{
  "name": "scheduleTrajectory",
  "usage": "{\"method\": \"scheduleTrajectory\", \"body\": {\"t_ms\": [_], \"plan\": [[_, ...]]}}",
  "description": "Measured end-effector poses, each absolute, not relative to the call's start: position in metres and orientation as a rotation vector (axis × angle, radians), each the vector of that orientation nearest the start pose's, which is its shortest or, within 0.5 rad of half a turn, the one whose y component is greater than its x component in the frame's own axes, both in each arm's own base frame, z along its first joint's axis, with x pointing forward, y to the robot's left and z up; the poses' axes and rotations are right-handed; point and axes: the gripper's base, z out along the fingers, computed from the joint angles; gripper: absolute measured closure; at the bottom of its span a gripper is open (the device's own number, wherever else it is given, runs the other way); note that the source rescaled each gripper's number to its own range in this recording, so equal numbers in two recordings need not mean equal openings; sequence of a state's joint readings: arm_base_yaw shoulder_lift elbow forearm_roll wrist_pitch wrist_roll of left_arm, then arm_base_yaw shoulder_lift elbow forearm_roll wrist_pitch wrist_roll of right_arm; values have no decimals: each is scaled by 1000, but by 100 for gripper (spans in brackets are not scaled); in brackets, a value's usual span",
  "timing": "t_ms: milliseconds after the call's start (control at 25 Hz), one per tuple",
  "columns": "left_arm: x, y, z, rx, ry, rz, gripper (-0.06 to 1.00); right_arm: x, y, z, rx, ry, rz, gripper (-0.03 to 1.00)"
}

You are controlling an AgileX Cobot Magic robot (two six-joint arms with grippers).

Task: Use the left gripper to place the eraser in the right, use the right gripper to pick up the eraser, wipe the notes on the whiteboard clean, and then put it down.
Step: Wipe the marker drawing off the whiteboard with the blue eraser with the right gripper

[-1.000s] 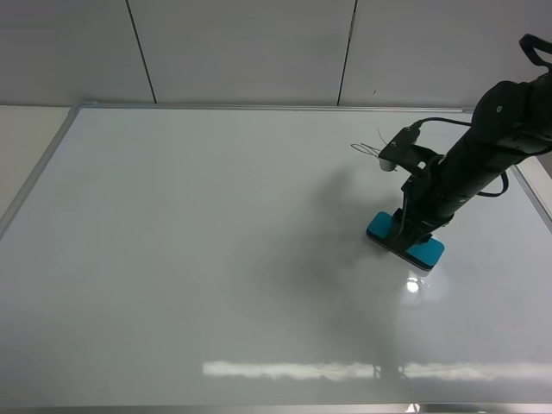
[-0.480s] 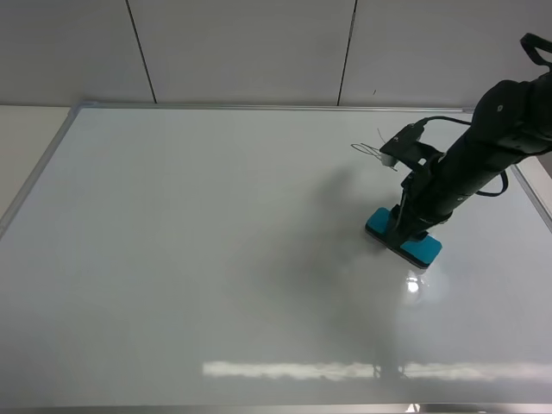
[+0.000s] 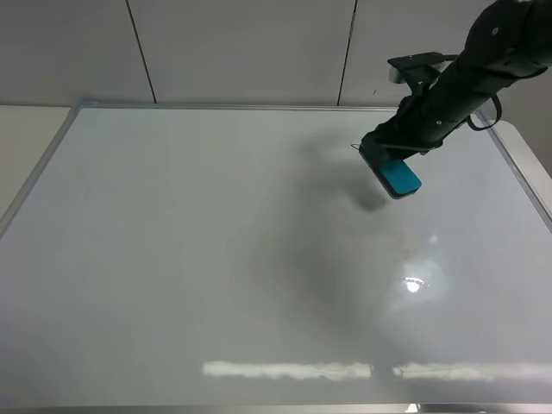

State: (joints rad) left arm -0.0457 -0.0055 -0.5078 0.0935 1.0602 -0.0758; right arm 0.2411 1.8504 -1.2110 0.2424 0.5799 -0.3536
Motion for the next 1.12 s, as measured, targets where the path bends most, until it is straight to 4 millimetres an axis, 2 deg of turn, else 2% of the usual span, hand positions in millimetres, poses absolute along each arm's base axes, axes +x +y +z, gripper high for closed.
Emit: {"method": "scheduleTrajectory", "body": {"t_ms": [120, 440, 680, 800, 1120], "plan": [[-6, 8, 280, -35, 2027, 35, -6, 384, 106, 185, -451, 2682, 226, 91], [-6, 8, 280, -35, 2027, 35, -6, 427, 118, 136, -366, 2790, 252, 91], [-6, 8, 280, -35, 2027, 35, -6, 437, 117, 133, -387, 2777, 206, 91], [-6, 8, 280, -36, 2027, 36, -6, 441, 103, 133, -356, 2770, 148, 91], [-6, 8, 280, -36, 2027, 36, -6, 452, 33, 134, -129, 2792, 70, 91]]}}
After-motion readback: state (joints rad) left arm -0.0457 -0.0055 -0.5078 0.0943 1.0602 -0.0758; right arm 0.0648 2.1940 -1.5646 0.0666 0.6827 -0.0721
